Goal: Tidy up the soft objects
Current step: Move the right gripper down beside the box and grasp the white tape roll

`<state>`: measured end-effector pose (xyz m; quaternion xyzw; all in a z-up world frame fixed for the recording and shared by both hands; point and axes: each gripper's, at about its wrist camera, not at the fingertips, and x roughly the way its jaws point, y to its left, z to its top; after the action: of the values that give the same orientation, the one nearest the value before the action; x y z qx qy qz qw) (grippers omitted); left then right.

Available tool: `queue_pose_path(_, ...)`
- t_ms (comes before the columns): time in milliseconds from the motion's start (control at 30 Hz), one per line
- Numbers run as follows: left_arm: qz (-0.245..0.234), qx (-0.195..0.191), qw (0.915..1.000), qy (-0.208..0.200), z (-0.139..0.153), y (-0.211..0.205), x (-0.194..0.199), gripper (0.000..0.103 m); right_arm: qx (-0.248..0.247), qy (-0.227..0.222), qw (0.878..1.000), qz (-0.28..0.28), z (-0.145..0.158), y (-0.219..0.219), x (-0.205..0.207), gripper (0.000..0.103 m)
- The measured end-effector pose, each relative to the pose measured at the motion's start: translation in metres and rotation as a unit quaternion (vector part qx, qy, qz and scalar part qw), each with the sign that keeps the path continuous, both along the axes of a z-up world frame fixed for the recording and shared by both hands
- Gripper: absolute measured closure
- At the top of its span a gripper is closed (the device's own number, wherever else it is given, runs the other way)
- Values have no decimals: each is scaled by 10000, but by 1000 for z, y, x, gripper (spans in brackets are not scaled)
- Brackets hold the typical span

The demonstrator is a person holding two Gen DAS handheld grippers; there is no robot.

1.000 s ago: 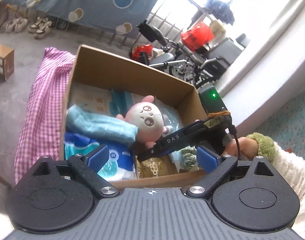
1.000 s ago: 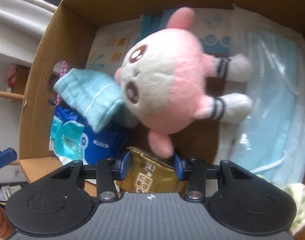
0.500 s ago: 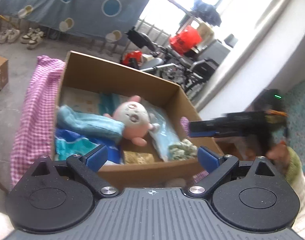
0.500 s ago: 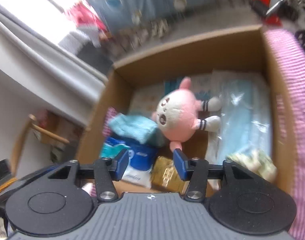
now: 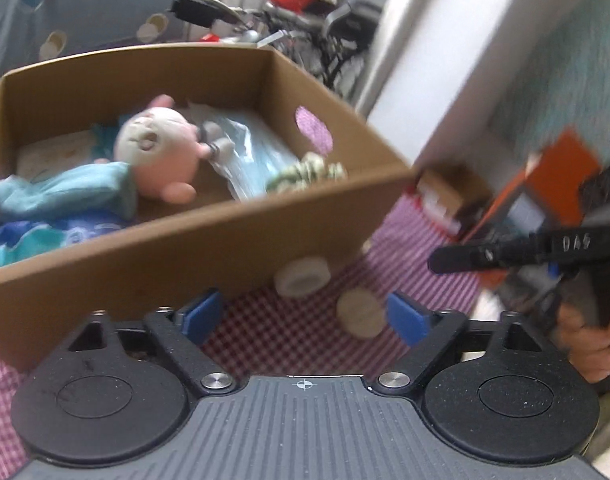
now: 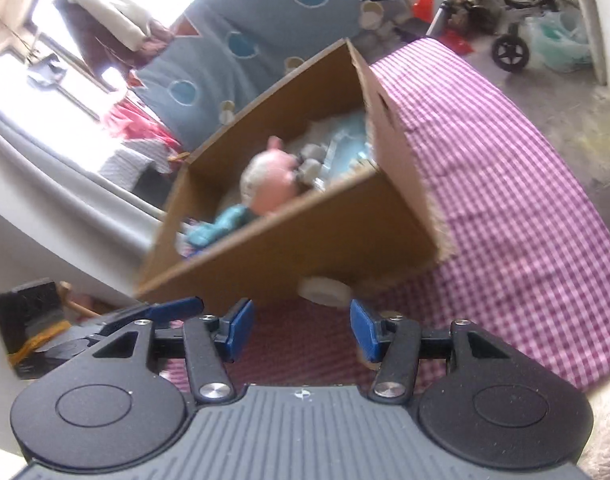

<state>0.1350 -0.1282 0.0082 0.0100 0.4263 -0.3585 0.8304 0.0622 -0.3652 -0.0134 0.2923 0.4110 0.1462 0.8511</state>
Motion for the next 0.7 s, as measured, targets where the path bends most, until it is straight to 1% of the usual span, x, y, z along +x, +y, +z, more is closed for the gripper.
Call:
queue_pose_path(33, -46, 145, 9999, -75, -5, -7, -1, 26, -118, -25, 9999, 46, -4, 4, 3, 48)
queue_pose_path(67, -79, 276, 9995, -131, -10, -13, -1, 26, -239, -86, 9996, 100, -7, 8, 7, 49)
queue_pose_path(100, -99, 367, 9991, -185, -14, -18, 0, 28, -358, -141, 9991, 159, -9, 12, 12, 53)
queue_pose_path(167, -98, 555, 9980, -271, -25, -24, 2, 34, -636, -246, 9970, 360, -13, 22, 25, 57)
queue_pose_path(233, -105, 661, 9972, -343, -33, -30, 4, 40, -931, -388, 9932, 574, -19, 28, 29, 59)
queue_pose_path(333, -147, 798, 9959, -405, -42, -37, 8, 44, -1334, -488, 9855, 926, -28, 38, 37, 63)
queue_pose_path(433, -285, 933, 9942, -450, -52, -44, 9, 46, -1564, -556, 9782, 1247, -34, 46, 45, 64)
queue_pose_path(500, -450, 941, 9930, -552, -57, -47, 8, 46, -1656, -565, 9750, 1370, -37, 48, 50, 64)
queue_pose_path(600, -547, 1020, 9917, -557, -65, -52, 9, 46, -1715, -533, 9706, 1605, -41, 53, 59, 65)
queue_pose_path(700, -645, 935, 9913, -663, -66, -54, 8, 46, -1861, -553, 9640, 1817, -43, 61, 63, 65)
